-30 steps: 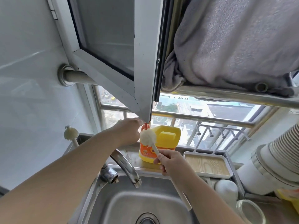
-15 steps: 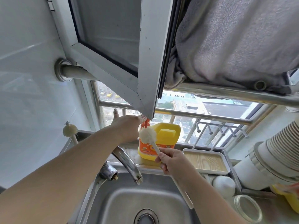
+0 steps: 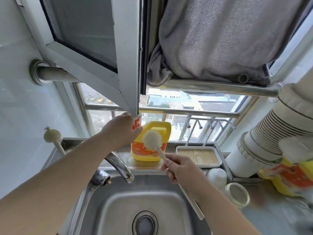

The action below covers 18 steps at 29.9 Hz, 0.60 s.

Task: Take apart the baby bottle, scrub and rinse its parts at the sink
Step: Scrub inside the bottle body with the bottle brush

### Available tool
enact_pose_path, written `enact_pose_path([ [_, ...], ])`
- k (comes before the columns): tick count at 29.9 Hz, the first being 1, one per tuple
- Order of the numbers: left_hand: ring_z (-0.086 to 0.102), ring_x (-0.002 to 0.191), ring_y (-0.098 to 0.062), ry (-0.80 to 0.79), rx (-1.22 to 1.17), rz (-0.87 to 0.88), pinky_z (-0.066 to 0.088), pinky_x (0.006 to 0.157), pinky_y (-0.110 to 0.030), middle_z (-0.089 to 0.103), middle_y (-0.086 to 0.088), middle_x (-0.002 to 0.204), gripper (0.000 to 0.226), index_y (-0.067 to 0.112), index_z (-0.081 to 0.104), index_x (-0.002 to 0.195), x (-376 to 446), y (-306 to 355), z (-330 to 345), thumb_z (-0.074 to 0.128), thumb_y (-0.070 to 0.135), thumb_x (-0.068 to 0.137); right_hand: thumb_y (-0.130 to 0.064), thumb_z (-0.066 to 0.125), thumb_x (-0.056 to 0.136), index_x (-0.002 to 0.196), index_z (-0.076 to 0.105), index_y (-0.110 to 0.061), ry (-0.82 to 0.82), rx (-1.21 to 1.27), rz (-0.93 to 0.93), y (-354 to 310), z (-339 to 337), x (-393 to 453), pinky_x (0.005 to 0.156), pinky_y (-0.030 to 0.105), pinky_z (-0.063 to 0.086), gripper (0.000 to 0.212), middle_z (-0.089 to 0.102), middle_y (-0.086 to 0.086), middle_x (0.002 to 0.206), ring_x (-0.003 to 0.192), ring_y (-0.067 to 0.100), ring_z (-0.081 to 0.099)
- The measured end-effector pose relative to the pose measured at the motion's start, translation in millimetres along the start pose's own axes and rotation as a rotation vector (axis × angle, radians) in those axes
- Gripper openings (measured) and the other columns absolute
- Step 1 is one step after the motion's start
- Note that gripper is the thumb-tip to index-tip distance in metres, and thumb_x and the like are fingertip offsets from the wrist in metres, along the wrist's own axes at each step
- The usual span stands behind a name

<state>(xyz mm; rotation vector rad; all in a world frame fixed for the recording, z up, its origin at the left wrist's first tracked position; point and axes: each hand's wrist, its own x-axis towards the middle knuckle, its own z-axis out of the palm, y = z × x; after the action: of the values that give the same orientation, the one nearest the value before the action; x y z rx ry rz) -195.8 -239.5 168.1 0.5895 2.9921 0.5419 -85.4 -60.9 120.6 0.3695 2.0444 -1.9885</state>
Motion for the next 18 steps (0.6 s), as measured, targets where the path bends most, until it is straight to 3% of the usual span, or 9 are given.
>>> enact_pose_path([
  [4,0.058,0.108,-0.021,0.122,-0.122,0.107,0.048,0.088,-0.034,0.055,-0.002,0.131,0.041,0.019,0.049,0.131,-20.5,47.0,19.4,0.052,0.033,0.093,-0.003,0.044,0.097,0.104,0.062,-0.014,0.111,0.054,-0.016,17.0,-35.8,-31.4,0.039,0.015,0.032,0.023,0.058,0.003,0.066,0.041,0.005,0.039],
  [7,0.059,0.092,-0.015,0.137,-0.27,0.177,0.048,0.079,-0.029,0.061,0.003,0.118,0.032,0.021,0.055,0.123,-35.4,87.5,53.2,0.054,0.03,0.092,-0.004,0.045,0.097,0.098,0.063,-0.022,0.205,0.027,-0.005,37.3,-75.1,-62.8,0.041,0.017,0.033,0.026,0.059,0.003,0.068,0.046,0.007,0.041],
  [12,0.055,0.077,-0.004,-0.134,-0.452,0.167,0.04,0.064,-0.012,0.06,0.008,0.103,0.029,0.023,0.054,0.117,-51.8,136.4,139.0,0.059,0.029,0.089,-0.006,0.048,0.096,0.099,0.065,-0.025,0.391,-0.022,0.051,73.5,-144.0,-111.7,0.045,0.022,0.036,0.025,0.062,-0.002,0.063,0.049,0.01,0.046],
  [15,0.053,0.101,-0.004,-0.298,-0.496,0.137,0.038,0.084,-0.013,0.052,0.008,0.125,0.053,0.023,0.045,0.128,-56.0,164.1,187.8,0.069,0.033,0.082,-0.009,0.049,0.096,0.099,0.062,-0.028,0.485,-0.109,0.095,93.3,-181.9,-128.8,0.048,0.023,0.04,0.023,0.065,-0.002,0.064,0.051,0.009,0.052],
  [18,0.036,0.128,-0.01,-0.382,-0.572,0.051,0.029,0.104,-0.021,0.037,0.004,0.141,0.081,0.022,0.031,0.139,-51.5,192.0,228.3,0.077,0.037,0.073,-0.005,0.047,0.096,0.096,0.06,-0.028,0.541,-0.101,0.128,108.6,-211.9,-142.0,0.045,0.02,0.04,0.026,0.064,-0.003,0.061,0.049,0.006,0.051],
])
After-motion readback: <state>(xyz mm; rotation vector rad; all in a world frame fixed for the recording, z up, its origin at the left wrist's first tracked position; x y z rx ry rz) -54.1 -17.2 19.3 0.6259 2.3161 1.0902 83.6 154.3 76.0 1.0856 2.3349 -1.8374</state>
